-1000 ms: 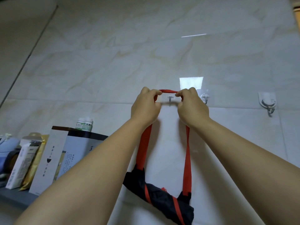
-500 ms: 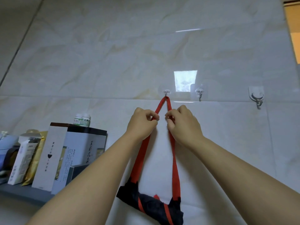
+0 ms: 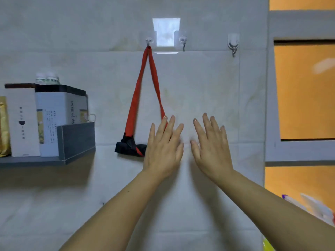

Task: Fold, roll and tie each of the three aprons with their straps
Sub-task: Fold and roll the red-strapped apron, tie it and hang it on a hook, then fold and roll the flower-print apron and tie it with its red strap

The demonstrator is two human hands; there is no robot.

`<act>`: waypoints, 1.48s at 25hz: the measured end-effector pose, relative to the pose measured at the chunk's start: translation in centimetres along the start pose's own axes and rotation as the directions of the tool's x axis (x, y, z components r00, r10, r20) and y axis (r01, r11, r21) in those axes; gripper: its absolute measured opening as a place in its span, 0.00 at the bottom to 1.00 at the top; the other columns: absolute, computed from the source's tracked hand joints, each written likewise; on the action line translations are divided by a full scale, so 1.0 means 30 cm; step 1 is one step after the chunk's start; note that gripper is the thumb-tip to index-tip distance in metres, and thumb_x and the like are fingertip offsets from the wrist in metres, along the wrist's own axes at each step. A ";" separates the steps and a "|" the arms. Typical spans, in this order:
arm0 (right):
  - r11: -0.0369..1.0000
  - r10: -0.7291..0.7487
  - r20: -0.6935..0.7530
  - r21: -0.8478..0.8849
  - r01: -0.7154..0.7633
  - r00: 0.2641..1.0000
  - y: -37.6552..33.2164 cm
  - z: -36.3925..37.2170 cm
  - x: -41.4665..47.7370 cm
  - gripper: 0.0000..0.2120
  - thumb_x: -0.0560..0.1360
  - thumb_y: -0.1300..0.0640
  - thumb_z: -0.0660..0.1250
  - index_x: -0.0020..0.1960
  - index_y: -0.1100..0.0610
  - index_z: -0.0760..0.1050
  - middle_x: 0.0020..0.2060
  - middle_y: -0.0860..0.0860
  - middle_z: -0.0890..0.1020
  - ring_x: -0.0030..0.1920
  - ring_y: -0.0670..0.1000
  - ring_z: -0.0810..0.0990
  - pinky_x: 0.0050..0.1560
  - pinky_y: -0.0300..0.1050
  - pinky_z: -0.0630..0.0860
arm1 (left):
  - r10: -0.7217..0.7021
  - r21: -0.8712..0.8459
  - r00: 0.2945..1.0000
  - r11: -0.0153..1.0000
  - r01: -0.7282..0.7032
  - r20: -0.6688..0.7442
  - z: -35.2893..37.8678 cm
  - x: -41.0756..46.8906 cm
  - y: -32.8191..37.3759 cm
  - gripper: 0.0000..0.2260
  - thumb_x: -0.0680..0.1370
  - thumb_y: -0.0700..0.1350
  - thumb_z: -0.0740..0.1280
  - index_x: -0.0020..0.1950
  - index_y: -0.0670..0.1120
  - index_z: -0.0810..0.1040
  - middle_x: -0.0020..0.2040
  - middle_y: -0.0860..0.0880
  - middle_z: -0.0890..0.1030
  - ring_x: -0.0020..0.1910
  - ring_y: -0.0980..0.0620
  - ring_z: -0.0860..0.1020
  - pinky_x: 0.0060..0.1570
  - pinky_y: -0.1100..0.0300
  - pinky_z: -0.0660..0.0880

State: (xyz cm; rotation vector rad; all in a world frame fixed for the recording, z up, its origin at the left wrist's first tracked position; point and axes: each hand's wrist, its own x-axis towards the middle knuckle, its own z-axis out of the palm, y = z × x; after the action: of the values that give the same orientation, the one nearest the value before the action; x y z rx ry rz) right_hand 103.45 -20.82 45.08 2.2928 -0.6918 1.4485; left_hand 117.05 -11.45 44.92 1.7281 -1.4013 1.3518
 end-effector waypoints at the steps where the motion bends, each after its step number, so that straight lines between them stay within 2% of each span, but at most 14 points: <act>1: 1.000 0.015 0.019 -0.027 -0.015 1.000 0.029 -0.014 -0.059 0.27 0.78 0.48 0.51 0.76 0.54 0.59 0.77 0.56 0.58 0.77 0.58 0.55 0.73 0.62 0.55 | -0.005 0.003 1.000 1.000 0.004 0.019 0.011 -0.036 0.046 0.25 0.80 0.52 0.55 0.76 0.47 0.66 0.78 0.45 0.61 0.78 0.45 0.56 0.75 0.41 0.52; 5: 0.988 0.094 0.083 -0.133 -0.083 0.992 0.175 -0.118 -0.283 0.27 0.78 0.48 0.52 0.75 0.57 0.62 0.76 0.57 0.61 0.76 0.59 0.57 0.72 0.63 0.57 | 0.014 -0.051 0.996 0.999 -0.009 0.088 0.036 -0.163 0.259 0.26 0.79 0.53 0.55 0.76 0.45 0.65 0.78 0.44 0.61 0.78 0.45 0.57 0.74 0.41 0.53; 12: 0.901 0.261 0.157 -0.394 -0.182 0.952 0.530 -0.475 -0.704 0.28 0.80 0.47 0.51 0.76 0.57 0.61 0.76 0.58 0.59 0.77 0.60 0.55 0.73 0.64 0.56 | 0.157 -0.321 0.980 0.941 -0.111 0.121 0.042 -0.262 0.816 0.26 0.80 0.53 0.54 0.77 0.46 0.63 0.78 0.44 0.60 0.78 0.45 0.56 0.73 0.39 0.53; 15: 0.843 0.322 0.152 -0.496 -0.210 0.935 0.678 -0.680 -0.869 0.27 0.80 0.46 0.49 0.77 0.56 0.59 0.77 0.58 0.57 0.77 0.59 0.54 0.73 0.62 0.55 | 0.203 -0.428 0.970 0.895 -0.128 0.135 0.005 -0.266 1.100 0.26 0.81 0.54 0.52 0.78 0.47 0.60 0.79 0.45 0.57 0.79 0.46 0.54 0.74 0.39 0.53; 21: 0.723 0.461 0.130 -0.628 -0.288 0.878 0.901 -1.090 -1.176 0.28 0.78 0.47 0.52 0.76 0.56 0.59 0.77 0.56 0.58 0.77 0.56 0.54 0.74 0.59 0.50 | 0.315 -0.627 0.947 0.749 -0.214 0.054 -0.145 -0.280 1.656 0.26 0.80 0.52 0.55 0.77 0.45 0.62 0.79 0.44 0.58 0.78 0.45 0.54 0.75 0.40 0.51; 24: 0.635 0.536 0.074 -0.692 -0.344 0.841 0.973 -1.284 -1.292 0.28 0.78 0.47 0.52 0.76 0.57 0.60 0.77 0.56 0.58 0.77 0.57 0.54 0.74 0.60 0.52 | 0.393 -0.689 0.919 0.677 -0.259 0.041 -0.244 -0.292 1.896 0.27 0.80 0.54 0.53 0.78 0.46 0.60 0.79 0.45 0.57 0.79 0.47 0.53 0.75 0.42 0.52; 27: 0.533 0.602 0.018 -0.754 -0.385 0.798 1.025 -1.475 -1.410 0.28 0.78 0.47 0.51 0.76 0.57 0.59 0.77 0.57 0.59 0.77 0.57 0.55 0.73 0.61 0.55 | 0.471 -0.762 0.882 0.562 -0.322 -0.026 -0.347 -0.318 2.125 0.27 0.80 0.54 0.53 0.78 0.47 0.59 0.80 0.45 0.55 0.79 0.48 0.51 0.76 0.44 0.52; 31: 0.334 0.700 -0.090 -0.836 -0.435 0.709 1.059 -1.729 -1.574 0.28 0.79 0.46 0.49 0.77 0.57 0.57 0.77 0.56 0.58 0.77 0.57 0.54 0.73 0.63 0.56 | 0.550 -0.844 0.823 0.369 -0.389 -0.139 -0.495 -0.360 2.411 0.27 0.80 0.53 0.55 0.78 0.45 0.61 0.79 0.44 0.58 0.78 0.46 0.55 0.75 0.43 0.55; 37: 0.074 0.768 -0.244 -0.885 -0.460 0.592 1.041 -1.982 -1.757 0.28 0.80 0.46 0.47 0.77 0.57 0.59 0.77 0.56 0.58 0.77 0.56 0.53 0.75 0.60 0.50 | 0.621 -0.918 0.742 0.090 -0.387 -0.252 -0.637 -0.457 2.713 0.25 0.81 0.53 0.53 0.78 0.46 0.60 0.79 0.46 0.58 0.78 0.47 0.54 0.76 0.43 0.54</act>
State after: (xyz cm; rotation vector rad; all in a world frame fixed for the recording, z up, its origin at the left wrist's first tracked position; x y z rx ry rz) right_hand 22.68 -3.82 23.22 1.2214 -2.1663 0.5128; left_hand 34.90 -15.63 24.60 0.4827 -2.3863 0.2399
